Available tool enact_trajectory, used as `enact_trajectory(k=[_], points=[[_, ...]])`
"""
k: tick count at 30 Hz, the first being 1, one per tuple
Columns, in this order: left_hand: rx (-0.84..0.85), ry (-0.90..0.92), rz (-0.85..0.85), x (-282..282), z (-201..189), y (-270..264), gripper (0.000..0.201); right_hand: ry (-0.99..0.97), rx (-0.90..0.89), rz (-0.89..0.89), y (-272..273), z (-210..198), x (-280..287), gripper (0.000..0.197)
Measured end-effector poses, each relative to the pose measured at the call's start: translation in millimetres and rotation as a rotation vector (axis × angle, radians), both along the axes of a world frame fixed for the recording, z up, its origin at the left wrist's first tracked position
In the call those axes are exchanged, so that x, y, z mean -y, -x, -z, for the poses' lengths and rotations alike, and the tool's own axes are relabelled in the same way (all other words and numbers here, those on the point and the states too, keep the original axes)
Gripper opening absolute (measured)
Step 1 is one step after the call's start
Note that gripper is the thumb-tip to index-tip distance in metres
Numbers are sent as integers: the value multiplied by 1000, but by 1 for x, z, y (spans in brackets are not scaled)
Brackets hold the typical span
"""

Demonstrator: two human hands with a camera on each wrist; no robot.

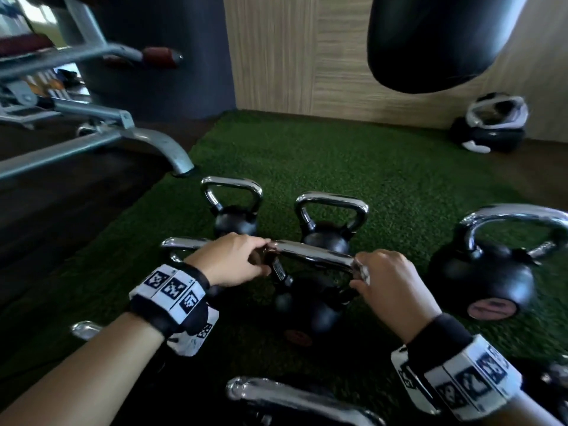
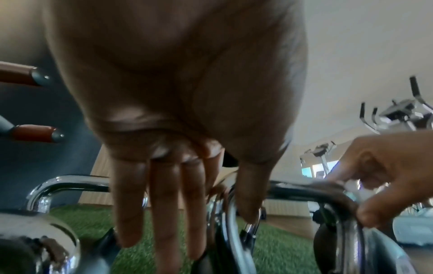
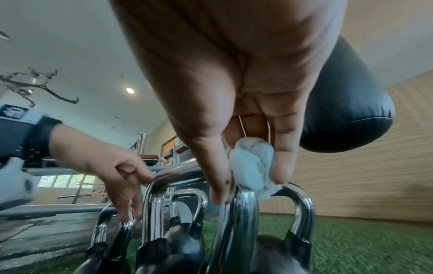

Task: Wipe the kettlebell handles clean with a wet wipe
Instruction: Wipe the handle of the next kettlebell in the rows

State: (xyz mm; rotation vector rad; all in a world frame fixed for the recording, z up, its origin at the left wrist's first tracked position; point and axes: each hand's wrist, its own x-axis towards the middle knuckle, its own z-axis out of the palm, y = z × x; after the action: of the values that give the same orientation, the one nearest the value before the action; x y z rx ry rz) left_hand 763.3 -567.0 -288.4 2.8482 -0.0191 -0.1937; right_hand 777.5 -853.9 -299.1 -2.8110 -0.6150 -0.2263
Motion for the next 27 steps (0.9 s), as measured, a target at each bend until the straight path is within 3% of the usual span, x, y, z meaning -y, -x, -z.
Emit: enact_trajectory(k=[6,10,13,21,27], points=[[-78,147,-76,-11,3,35,47,-33,-103,97,4,-27,1,6],[-116,436,-63,-9,18,64,31,87,-142,-13,26,-68,-6,18],[-153,555,-38,-3,36,85,34,136,-190,11,53,-96,-12,29],[-336,554,-9,-9,73,124,47,-137,-190,317,181,-111,-11,24],[-394,433,99,-2,70,154,39,-393,-125,319,256,-75,6,39]])
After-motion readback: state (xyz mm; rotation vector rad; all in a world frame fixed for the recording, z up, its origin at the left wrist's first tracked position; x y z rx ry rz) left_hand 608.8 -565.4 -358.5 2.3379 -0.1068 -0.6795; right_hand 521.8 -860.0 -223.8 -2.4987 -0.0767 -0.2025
